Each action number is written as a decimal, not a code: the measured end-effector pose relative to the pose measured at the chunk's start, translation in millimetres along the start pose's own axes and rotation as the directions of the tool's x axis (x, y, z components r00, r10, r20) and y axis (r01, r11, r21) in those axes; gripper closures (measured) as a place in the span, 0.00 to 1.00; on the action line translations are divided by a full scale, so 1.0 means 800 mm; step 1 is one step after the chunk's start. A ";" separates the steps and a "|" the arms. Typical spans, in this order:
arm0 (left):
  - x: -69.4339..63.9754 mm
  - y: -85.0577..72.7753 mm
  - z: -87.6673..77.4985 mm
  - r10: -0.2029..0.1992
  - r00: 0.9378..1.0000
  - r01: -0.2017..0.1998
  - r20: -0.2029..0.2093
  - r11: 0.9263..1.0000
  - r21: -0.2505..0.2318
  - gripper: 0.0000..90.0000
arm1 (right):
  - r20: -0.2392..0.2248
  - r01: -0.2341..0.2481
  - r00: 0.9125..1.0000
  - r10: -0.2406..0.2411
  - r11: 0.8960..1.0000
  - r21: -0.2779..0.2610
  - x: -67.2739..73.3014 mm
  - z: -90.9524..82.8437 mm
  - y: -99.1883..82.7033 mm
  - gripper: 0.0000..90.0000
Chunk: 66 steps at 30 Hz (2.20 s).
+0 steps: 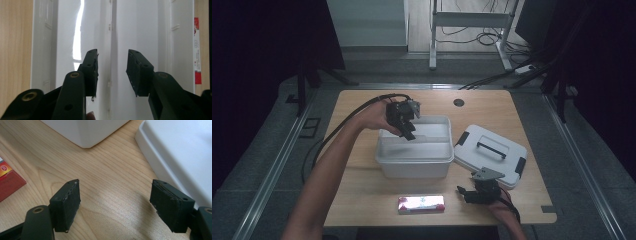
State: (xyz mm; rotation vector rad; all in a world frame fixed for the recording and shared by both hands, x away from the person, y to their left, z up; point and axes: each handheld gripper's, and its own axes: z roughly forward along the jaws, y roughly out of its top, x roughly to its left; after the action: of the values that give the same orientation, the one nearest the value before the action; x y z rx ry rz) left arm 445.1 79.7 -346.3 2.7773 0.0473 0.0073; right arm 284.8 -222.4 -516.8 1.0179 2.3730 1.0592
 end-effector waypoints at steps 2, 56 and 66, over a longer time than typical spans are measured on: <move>0.003 0.003 0.007 0.007 1.000 -0.007 0.012 1.000 0.011 0.70 | -0.002 0.002 1.000 -0.002 1.000 0.000 -0.001 0.000 0.000 0.26; 0.003 0.001 0.003 0.025 1.000 -0.025 0.002 0.998 -0.065 1.00 | 0.003 -0.001 1.000 0.001 1.000 0.006 -0.002 -0.001 -0.001 0.26; -0.005 -0.021 -0.052 -0.030 0.998 0.020 -0.054 0.983 -0.181 1.00 | 0.004 -0.003 1.000 0.003 1.000 0.006 -0.002 -0.001 -0.001 0.26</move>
State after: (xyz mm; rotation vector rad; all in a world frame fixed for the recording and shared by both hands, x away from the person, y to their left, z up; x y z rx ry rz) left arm 440.3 110.3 -313.7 2.5951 0.0911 0.0804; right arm 285.6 -224.3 -516.9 1.0258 2.3736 1.0503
